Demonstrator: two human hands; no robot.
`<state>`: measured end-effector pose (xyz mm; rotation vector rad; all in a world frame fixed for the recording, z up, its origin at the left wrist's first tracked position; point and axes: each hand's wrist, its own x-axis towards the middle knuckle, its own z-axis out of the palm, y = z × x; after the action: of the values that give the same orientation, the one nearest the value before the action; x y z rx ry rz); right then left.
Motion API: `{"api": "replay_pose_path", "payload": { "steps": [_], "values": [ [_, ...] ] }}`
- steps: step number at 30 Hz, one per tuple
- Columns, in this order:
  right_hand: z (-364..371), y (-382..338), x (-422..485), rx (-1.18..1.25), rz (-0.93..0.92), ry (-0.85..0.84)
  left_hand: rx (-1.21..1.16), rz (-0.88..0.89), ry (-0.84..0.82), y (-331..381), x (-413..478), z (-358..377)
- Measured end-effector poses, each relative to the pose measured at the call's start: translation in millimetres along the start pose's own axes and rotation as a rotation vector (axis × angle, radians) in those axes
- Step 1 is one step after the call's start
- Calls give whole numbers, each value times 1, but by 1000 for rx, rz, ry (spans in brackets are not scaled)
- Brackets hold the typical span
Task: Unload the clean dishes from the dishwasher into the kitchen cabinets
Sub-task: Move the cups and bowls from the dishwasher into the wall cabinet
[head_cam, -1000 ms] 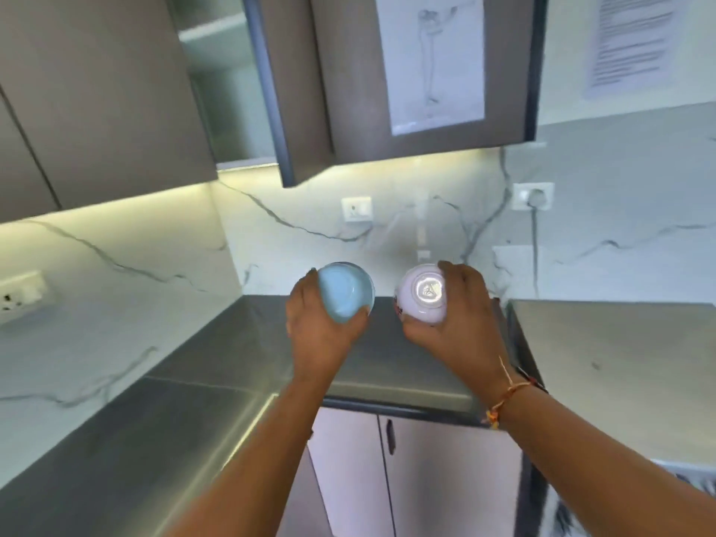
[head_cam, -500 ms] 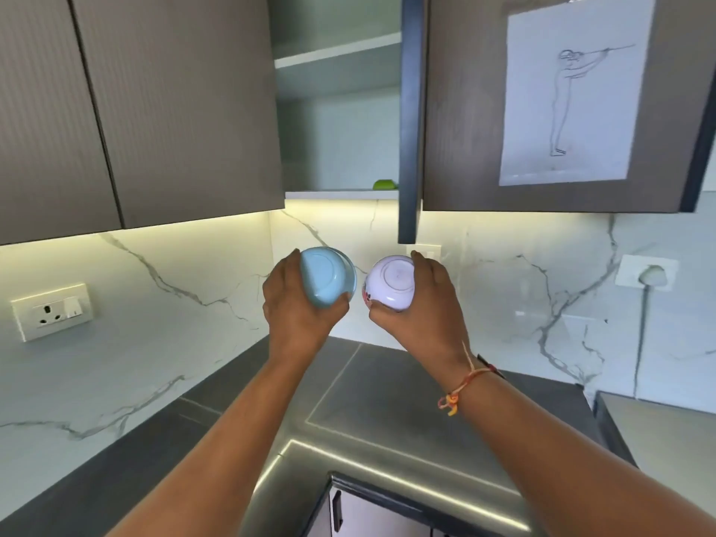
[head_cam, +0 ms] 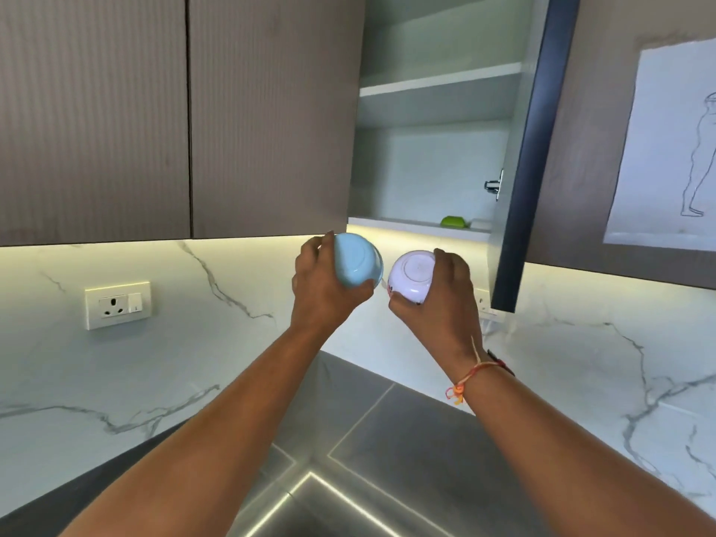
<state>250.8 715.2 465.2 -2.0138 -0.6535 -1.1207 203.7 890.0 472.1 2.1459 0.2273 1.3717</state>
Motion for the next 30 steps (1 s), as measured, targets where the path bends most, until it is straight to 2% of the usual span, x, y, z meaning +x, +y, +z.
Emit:
{"api": "replay_pose_path", "payload": {
  "steps": [13,22,30],
  "values": [
    [92,35,104,-133,142,202,-293,58,-145,-33,160,117],
    [136,63,186,-323,250,134,-320,72,-245,-71,253,195],
    [134,110,232,-398,371,85,-229,174,-446,-53,289,250]
  ]
}}
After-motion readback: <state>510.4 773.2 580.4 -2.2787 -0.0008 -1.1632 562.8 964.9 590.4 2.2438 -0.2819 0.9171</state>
